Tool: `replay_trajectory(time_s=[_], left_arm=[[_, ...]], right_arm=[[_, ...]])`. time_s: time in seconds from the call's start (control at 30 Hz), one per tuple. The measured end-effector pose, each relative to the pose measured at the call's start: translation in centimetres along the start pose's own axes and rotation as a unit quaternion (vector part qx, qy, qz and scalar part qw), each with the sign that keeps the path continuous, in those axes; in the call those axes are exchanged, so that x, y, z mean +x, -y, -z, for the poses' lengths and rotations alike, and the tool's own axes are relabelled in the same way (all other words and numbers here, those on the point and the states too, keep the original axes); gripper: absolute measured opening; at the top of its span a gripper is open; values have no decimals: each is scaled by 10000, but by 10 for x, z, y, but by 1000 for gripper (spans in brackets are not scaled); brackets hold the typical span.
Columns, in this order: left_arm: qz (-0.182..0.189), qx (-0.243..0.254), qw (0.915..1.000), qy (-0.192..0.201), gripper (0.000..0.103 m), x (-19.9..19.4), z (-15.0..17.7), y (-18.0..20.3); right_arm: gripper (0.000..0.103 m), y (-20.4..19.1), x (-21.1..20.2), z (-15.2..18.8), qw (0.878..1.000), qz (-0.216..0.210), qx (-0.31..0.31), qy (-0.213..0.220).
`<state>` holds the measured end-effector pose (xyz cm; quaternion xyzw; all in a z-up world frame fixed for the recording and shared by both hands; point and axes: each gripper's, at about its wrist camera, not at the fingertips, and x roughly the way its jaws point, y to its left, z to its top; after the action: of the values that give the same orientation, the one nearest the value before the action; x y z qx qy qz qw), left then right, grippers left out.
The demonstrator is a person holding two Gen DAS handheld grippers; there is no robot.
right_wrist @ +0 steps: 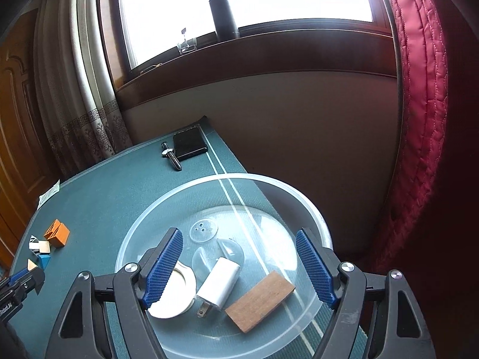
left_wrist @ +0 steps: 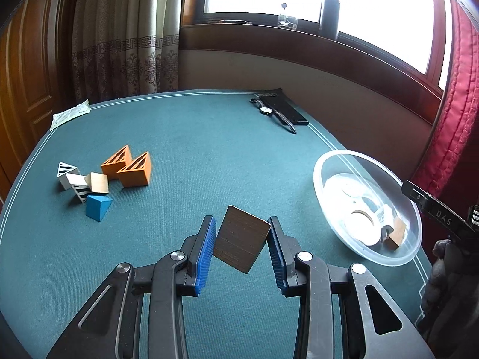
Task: Organize rigid objects
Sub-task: 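Carry the charger into the basin and release it with the right tool, then lower the brown tile onto the plate in the basin and open the left tool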
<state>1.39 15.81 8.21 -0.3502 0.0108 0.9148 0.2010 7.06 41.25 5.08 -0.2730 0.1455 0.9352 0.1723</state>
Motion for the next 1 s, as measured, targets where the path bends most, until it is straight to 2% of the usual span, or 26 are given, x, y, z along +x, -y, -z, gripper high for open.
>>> replay_trajectory(time_s=[0.5,0.87,0.9,0.97,1.0], left_arm=[[672,579,9961,-9,36,29,-30,70],[1267,970,9871,-110,36,45,-37,122],[1315,965,9865,-133,37,46,-37,124],[1392,924,9857,-230,53,49,-36,127],[1382,872,9863,-215,66,50,-35,126]], right_arm=[[81,24,-2,-2,9992,229,309,111],[81,37,-2,-3,9978,360,533,168],[81,38,-2,-3,9976,374,549,172],[81,40,-2,-3,9973,401,578,185],[81,41,-2,-3,9972,409,592,185]])
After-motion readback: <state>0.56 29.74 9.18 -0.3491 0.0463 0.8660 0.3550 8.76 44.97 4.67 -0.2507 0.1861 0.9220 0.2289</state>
